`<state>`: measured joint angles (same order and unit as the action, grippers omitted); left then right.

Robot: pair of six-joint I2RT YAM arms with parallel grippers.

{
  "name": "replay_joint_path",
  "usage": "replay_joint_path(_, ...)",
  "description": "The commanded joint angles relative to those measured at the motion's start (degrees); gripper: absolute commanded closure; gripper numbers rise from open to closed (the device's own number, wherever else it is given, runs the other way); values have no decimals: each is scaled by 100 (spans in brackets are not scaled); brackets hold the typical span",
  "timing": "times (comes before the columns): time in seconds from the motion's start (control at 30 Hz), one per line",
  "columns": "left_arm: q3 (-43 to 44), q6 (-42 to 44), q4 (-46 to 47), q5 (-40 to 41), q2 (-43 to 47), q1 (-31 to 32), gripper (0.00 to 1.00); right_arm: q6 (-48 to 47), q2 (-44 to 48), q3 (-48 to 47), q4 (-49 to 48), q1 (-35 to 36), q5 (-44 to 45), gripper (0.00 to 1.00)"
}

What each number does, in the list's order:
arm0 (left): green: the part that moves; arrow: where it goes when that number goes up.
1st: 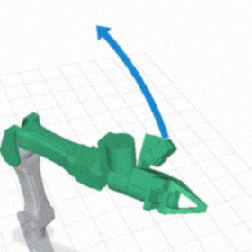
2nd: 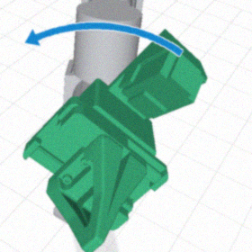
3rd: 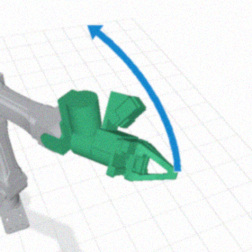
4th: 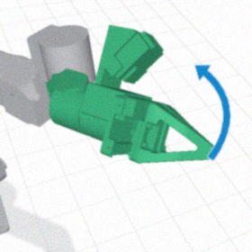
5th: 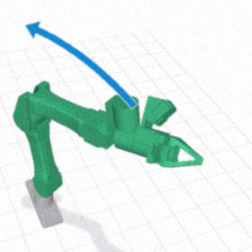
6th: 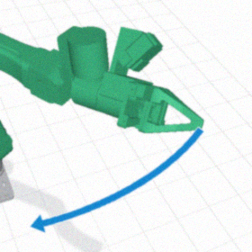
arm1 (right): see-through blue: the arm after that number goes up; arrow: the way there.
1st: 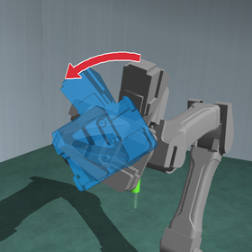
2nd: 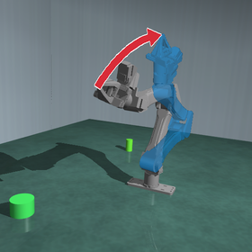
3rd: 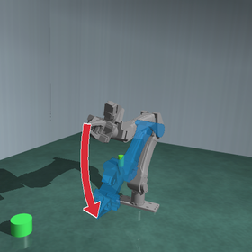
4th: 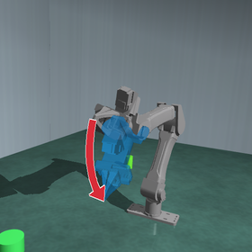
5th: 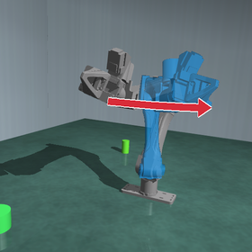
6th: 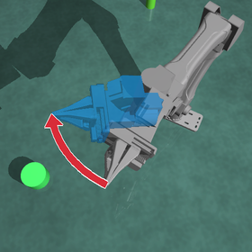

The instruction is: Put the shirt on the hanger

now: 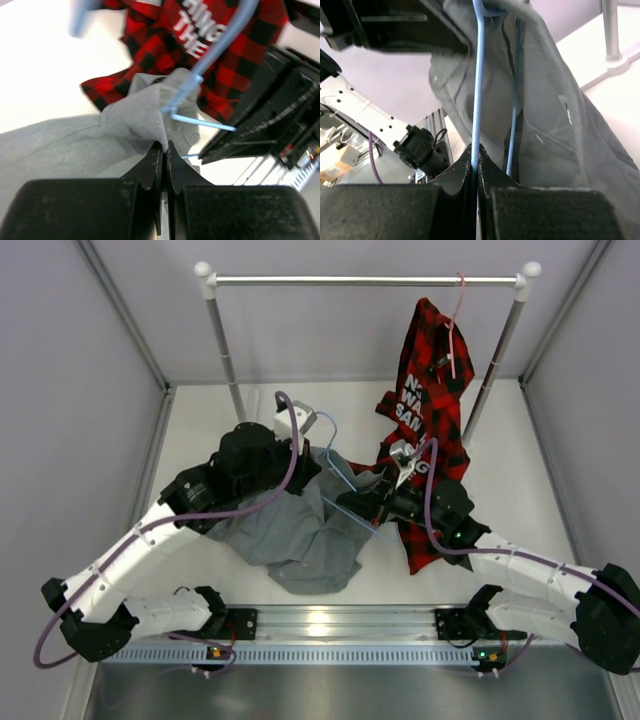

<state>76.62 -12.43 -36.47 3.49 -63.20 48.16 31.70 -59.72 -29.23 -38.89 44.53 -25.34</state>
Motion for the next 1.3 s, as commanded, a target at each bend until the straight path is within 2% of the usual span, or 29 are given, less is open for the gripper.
replay_joint_path(0.0,362,530,8,-1198,-184,18,100,-6,119,-56,-1138,82,3,100)
replay_joint_path(0.03,432,565,8,-1732,-236,27,100,-6,58,-74,-1173,82,20,100)
replay_joint_path(0.13,573,688,26,-2149,-237,27,98,2,5,-74,-1321,73,135,100)
replay_joint_path(0.2,652,872,17,-2229,-211,27,69,55,-13,31,-1515,73,205,100)
replay_joint_path(0.23,687,978,17,-2282,-141,27,51,81,-4,75,-1690,73,223,100)
replay_joint_path(0.27,757,1162,8,-2343,-97,27,21,125,-13,145,-1796,82,266,100)
replay_joint_path(0.3,845,1442,26,-2161,113,27,10,213,-13,268,-2102,73,310,100)
replay_joint_path(0.33,846,1445,26,-2159,115,27,10,213,-13,269,-2105,73,311,100)
replay_joint_path(0.47,645,2049,639,-1195,658,27,4,415,13,488,-2709,82,363,100)
replay_joint_path(0.5,313,2182,928,-618,773,27,2,442,40,506,-2763,64,355,100)
replay_joint_path(0.57,-171,2689,2051,-79,1001,9,2,495,92,559,-2834,73,337,100)
replay_joint_path(0.6,-661,2875,2456,89,1168,-8,2,503,145,568,-2817,64,346,100)
replay_joint_path(0.63,-753,3017,2869,73,1161,-52,2,512,171,603,-2799,64,337,100)
replay_joint_path(0.67,-728,3175,2812,-22,1074,-261,2,512,215,620,-2782,64,328,100)
replay_joint_path(0.73,-114,3237,2349,-1144,521,-674,2,512,303,647,-2711,56,328,100)
replay_joint_path(0.77,105,3272,1850,-1697,336,-1233,3,495,321,656,-2668,55,293,100)
replay_joint_path(0.8,282,3316,1645,-2285,152,-1509,4,503,373,656,-2589,47,276,100)
replay_joint_path(0.83,544,3421,1443,-3361,-128,-1738,6,469,400,647,-2536,55,249,100)
replay_joint_path(0.87,643,3683,1067,-3781,-244,-2010,9,460,418,647,-2474,55,223,100)
replay_joint_path(0.93,810,3913,704,-4658,-481,-2152,12,390,497,621,-2230,38,214,100)
replay_joint_path(1.0,951,4353,240,-5084,-588,-2285,17,337,549,577,-2061,29,179,100)
replay_joint_path(1.17,1215,4696,-299,-6208,-886,-2592,20,222,611,480,-1710,29,117,100)
replay_joint_path(1.27,1276,4688,-317,-6369,-983,-2663,20,170,602,445,-1604,20,109,100)
